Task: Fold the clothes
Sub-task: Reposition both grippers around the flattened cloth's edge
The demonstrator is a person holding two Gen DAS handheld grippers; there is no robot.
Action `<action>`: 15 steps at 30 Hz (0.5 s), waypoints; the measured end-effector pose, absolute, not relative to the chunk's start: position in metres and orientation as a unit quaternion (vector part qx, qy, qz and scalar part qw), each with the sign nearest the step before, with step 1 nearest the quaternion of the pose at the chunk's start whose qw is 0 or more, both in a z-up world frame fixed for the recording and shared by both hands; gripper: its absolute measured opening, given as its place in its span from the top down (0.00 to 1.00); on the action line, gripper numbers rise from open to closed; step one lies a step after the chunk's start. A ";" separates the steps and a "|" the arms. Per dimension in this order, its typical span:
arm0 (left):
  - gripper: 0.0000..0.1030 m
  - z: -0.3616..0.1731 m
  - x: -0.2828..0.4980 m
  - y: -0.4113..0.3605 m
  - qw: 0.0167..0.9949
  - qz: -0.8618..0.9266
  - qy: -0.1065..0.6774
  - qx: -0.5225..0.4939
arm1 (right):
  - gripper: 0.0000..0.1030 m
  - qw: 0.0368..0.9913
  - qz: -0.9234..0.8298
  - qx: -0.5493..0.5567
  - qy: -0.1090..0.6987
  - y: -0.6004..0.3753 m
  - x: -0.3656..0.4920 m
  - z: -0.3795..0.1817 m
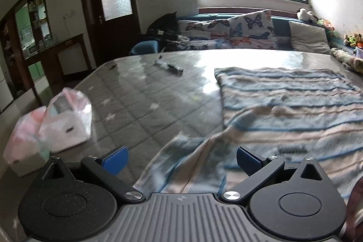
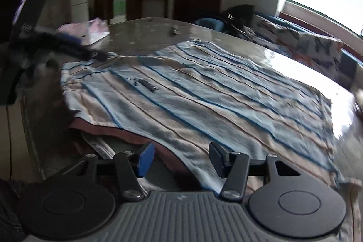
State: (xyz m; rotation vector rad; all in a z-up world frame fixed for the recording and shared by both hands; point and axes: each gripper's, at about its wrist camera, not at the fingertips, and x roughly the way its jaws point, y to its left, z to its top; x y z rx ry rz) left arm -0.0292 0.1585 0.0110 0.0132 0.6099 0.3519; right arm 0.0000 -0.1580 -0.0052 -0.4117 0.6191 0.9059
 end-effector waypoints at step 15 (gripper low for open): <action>0.00 0.020 0.075 0.158 0.934 0.152 0.322 0.023 | 0.53 0.784 0.499 -0.262 0.260 -0.125 -0.022 -0.010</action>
